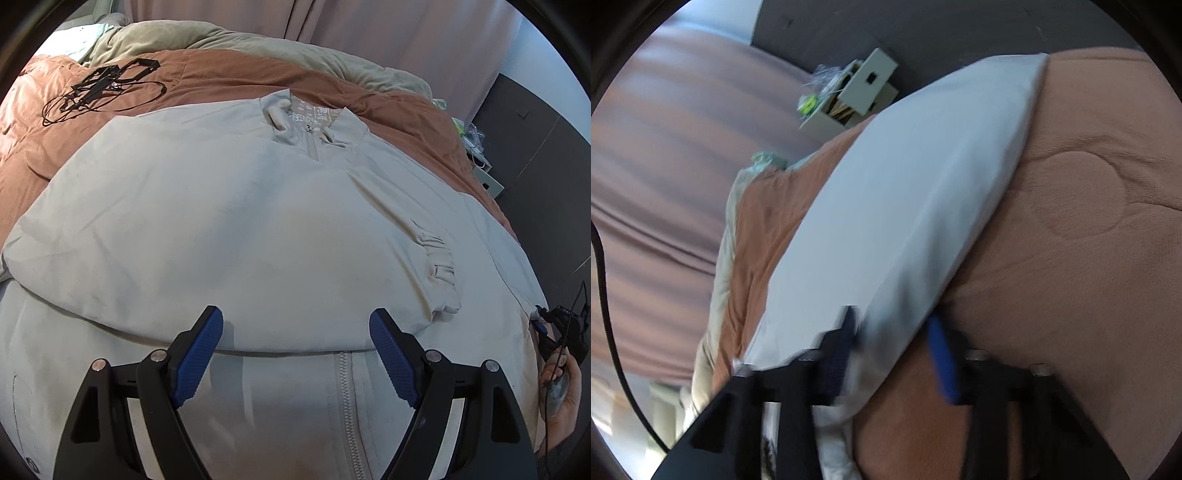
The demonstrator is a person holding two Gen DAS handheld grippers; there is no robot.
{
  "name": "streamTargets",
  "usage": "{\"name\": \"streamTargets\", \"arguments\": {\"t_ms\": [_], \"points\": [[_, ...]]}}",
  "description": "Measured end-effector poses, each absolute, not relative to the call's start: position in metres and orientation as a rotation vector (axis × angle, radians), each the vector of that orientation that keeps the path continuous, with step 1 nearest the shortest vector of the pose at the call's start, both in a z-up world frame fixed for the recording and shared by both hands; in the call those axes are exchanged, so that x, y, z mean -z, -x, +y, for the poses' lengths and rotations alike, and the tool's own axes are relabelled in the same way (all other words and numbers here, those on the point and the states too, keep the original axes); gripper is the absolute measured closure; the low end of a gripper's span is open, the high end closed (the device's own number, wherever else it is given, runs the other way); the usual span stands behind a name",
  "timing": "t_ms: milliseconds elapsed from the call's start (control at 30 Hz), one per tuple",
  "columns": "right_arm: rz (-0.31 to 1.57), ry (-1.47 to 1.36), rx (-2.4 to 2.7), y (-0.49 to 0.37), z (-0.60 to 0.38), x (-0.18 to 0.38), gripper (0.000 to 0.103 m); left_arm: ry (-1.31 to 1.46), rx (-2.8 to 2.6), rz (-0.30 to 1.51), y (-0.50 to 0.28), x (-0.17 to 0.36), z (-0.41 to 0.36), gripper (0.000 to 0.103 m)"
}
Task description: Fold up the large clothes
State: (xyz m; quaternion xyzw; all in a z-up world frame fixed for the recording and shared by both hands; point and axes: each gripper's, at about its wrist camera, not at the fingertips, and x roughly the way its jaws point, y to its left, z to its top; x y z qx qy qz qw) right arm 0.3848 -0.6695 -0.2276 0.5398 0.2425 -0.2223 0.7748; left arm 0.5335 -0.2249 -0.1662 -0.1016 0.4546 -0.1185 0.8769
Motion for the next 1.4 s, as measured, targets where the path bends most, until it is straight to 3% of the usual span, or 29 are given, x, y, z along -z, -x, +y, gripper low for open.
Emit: {"name": "streamTargets", "arguments": {"t_ms": [67,600,1033,1067,1100,1167,1200,1400], "points": [[0.504,-1.171,0.444,-0.382,-0.668,0.225,0.094,0.216,0.254,0.948,-0.533,0.165,-0.226,0.020],[0.478,-0.735,0.213,-0.415,-0.570,0.105,0.097,0.268,0.293,0.921,-0.526,0.152,-0.223,0.020],[0.909,-0.667,0.124,-0.466,-0.519,0.174,0.096,0.295,0.306,0.922,-0.526,0.149,-0.218,0.020],[0.897,-0.699,0.124,-0.458,-0.522,0.176,0.088,0.295,0.307,0.922,-0.526,0.149,-0.218,0.021],[0.872,-0.734,0.125,-0.452,-0.529,0.175,0.061,0.296,0.307,0.923,-0.526,0.150,-0.218,0.021],[0.781,-0.805,0.153,-0.434,-0.547,0.167,0.025,0.293,0.305,0.925,-0.526,0.150,-0.219,0.020],[0.725,-0.828,0.184,-0.422,-0.559,0.162,0.020,0.292,0.304,0.928,-0.526,0.151,-0.219,0.020],[0.638,-1.006,0.372,-0.378,-0.620,0.178,0.020,0.272,0.296,0.932,-0.525,0.152,-0.223,0.020]]}}
